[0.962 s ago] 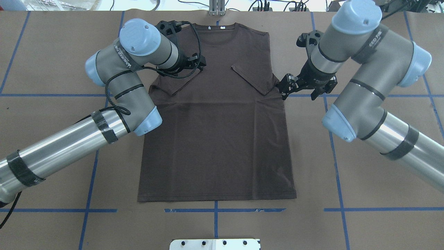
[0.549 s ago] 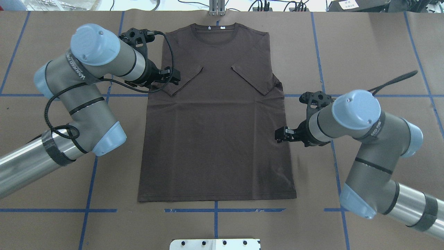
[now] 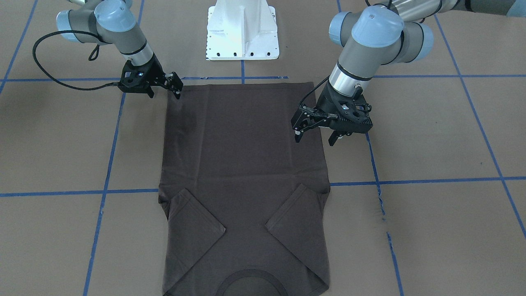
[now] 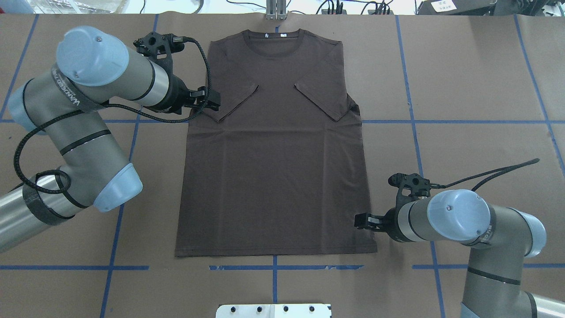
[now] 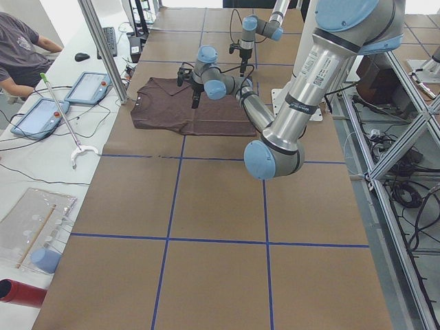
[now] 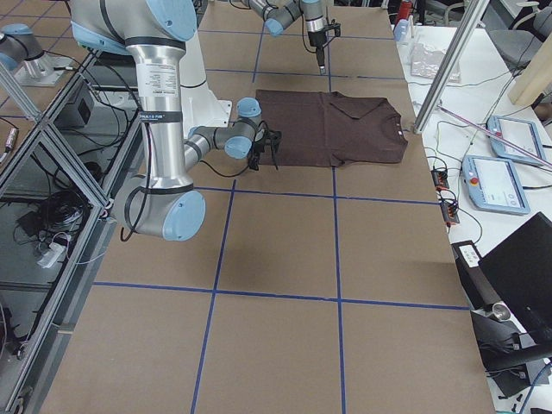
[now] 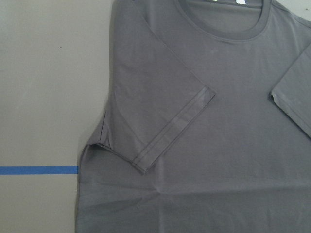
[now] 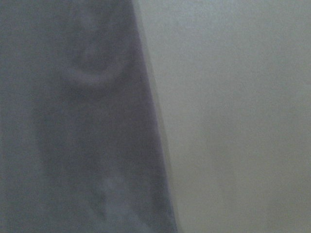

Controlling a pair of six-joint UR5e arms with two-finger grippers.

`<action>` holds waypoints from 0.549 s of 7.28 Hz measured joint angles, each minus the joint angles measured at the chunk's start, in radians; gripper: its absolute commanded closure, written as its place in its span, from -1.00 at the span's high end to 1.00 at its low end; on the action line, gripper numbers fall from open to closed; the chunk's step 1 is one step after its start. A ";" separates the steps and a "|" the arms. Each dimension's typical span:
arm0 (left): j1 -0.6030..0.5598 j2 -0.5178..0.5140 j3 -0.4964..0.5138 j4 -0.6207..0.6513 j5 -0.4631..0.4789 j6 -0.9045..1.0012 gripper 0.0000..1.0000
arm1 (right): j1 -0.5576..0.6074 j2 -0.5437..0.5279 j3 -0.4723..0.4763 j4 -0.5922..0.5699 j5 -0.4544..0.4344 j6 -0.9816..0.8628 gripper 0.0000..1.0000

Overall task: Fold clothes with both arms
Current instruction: 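Move the right gripper to the nearest hem corner while the left holds the sleeve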

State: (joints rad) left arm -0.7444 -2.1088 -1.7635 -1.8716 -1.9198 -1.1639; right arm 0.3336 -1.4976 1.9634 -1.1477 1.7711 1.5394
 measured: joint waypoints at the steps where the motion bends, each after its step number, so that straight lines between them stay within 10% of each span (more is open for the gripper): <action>1: -0.001 0.001 -0.007 0.001 0.001 0.000 1.00 | -0.022 -0.006 0.011 -0.027 -0.004 0.002 0.99; 4: -0.001 0.007 -0.025 0.003 0.002 0.000 1.00 | -0.061 -0.001 0.016 -0.083 -0.015 0.004 0.72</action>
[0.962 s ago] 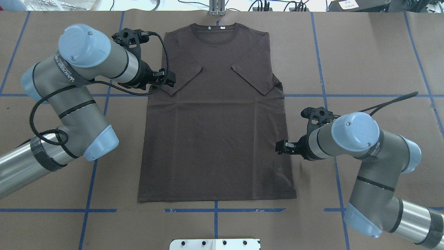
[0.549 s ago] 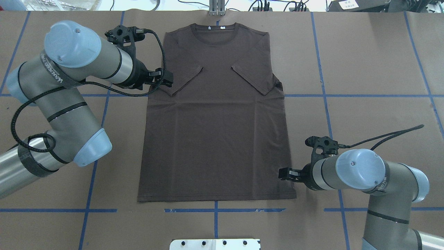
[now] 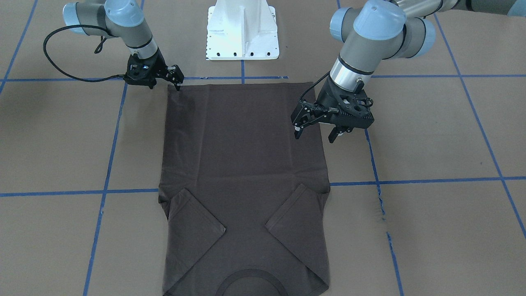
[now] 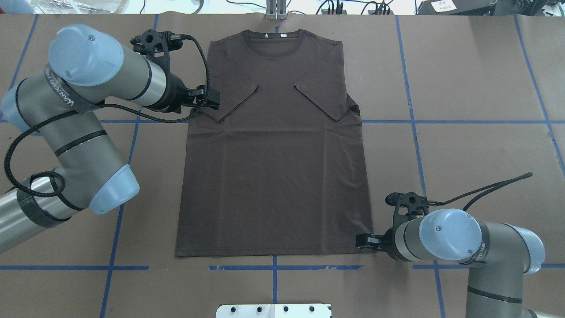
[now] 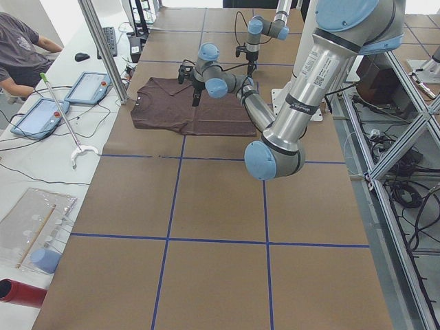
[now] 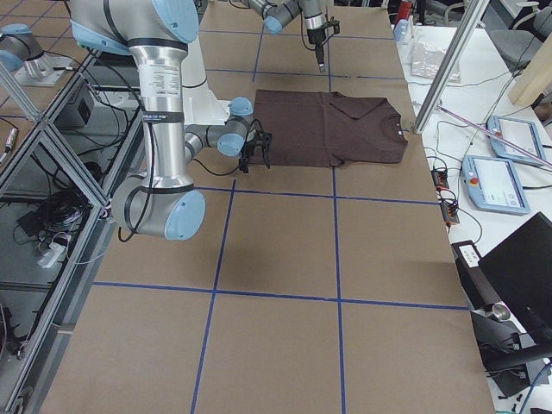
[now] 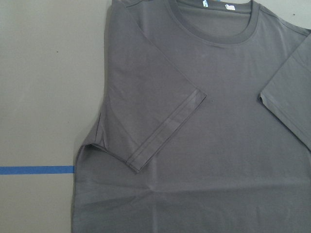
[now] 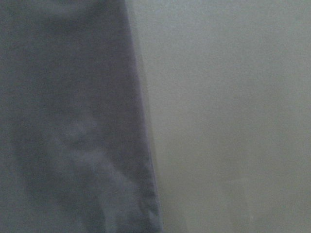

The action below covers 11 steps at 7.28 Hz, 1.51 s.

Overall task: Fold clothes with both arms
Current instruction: 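Move the right gripper to the nearest hem corner while the left holds the sleeve, then move the left gripper down to the other hem corner nearest the robot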

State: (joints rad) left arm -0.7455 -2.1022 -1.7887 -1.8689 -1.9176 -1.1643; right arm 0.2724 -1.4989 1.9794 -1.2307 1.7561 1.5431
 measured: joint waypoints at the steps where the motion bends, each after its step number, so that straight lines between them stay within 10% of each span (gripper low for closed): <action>1: -0.001 0.001 -0.004 0.000 0.000 0.000 1.00 | -0.006 0.002 -0.003 -0.003 0.000 0.000 0.38; 11: -0.006 0.005 -0.017 0.002 0.000 0.000 0.98 | 0.005 0.063 0.008 -0.101 0.010 -0.002 -1.00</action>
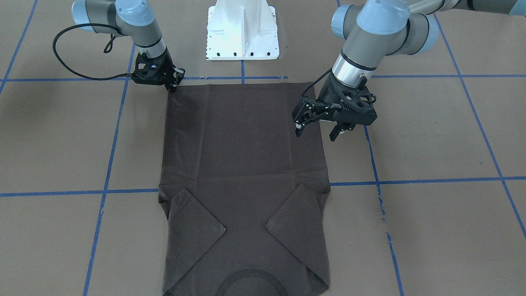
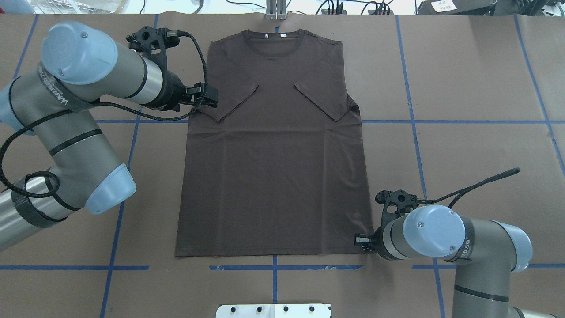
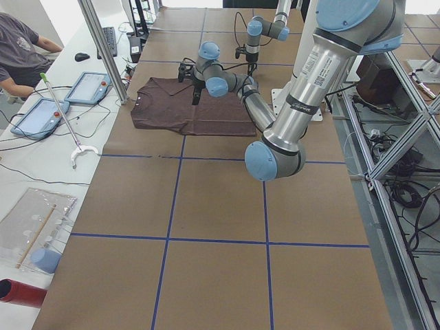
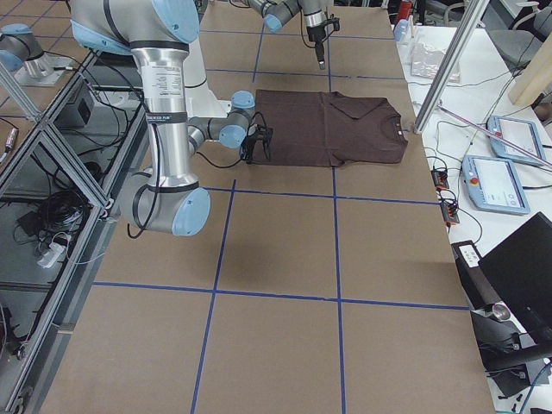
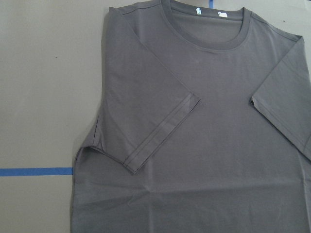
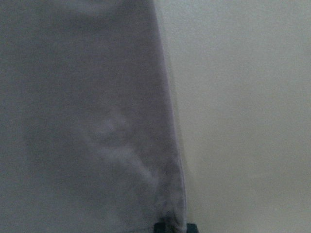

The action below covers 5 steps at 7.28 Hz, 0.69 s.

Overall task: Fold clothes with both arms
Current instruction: 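Move the left gripper down to the other hem corner nearest the robot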

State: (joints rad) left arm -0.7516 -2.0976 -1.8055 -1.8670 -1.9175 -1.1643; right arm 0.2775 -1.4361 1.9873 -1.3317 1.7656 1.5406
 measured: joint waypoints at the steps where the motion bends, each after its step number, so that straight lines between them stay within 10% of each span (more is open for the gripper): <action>1: 0.000 0.000 -0.001 0.000 0.000 0.000 0.98 | 0.000 0.002 0.002 -0.004 0.000 0.000 -1.00; 5: 0.004 0.062 -0.055 -0.001 -0.002 -0.047 0.99 | 0.009 0.004 0.042 -0.006 0.000 -0.001 -1.00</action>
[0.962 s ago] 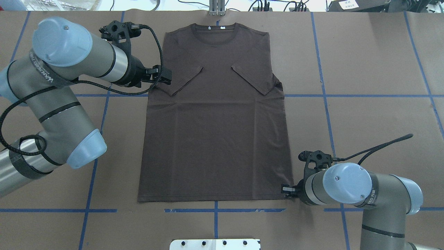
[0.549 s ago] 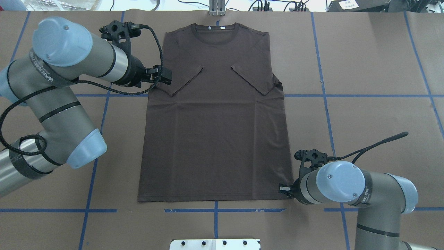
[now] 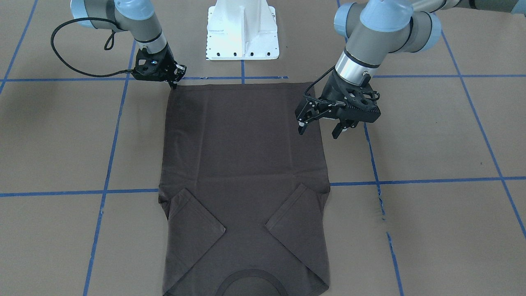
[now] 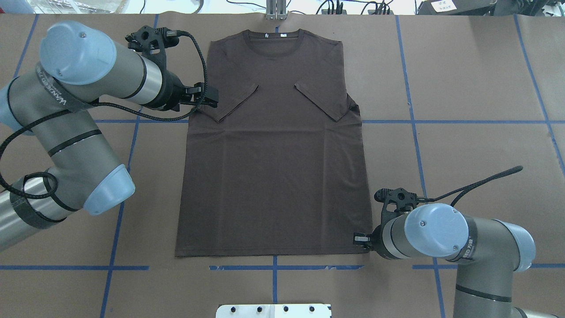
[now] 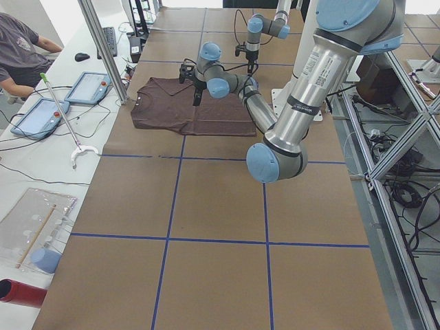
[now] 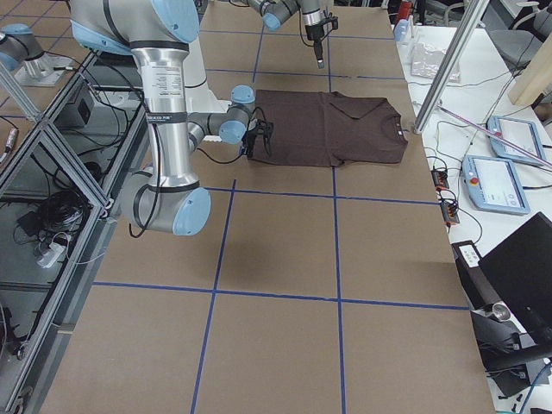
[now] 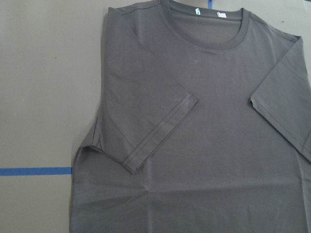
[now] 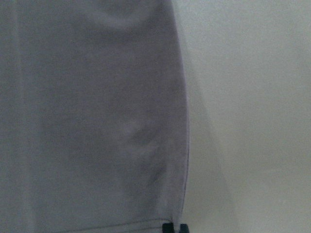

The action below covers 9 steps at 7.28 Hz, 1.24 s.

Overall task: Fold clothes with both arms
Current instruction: 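Move the left gripper down to the other hem corner nearest the robot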

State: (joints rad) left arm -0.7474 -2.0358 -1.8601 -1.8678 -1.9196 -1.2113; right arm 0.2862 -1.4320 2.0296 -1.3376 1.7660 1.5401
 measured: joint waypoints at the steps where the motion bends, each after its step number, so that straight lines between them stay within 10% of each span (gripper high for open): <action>1: 0.024 0.080 -0.070 -0.002 0.000 -0.079 0.99 | 0.006 0.001 0.011 0.000 0.003 -0.001 -1.00; 6: 0.473 0.263 -0.218 0.056 0.281 -0.632 0.85 | 0.032 0.002 0.049 0.008 0.016 -0.008 -1.00; 9: 0.549 0.264 -0.191 0.123 0.334 -0.684 0.73 | 0.037 0.003 0.059 0.009 0.022 -0.032 -1.00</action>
State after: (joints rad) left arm -0.1979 -1.7720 -2.0509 -1.7450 -1.5854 -1.8954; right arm 0.3232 -1.4287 2.0886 -1.3285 1.7884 1.5078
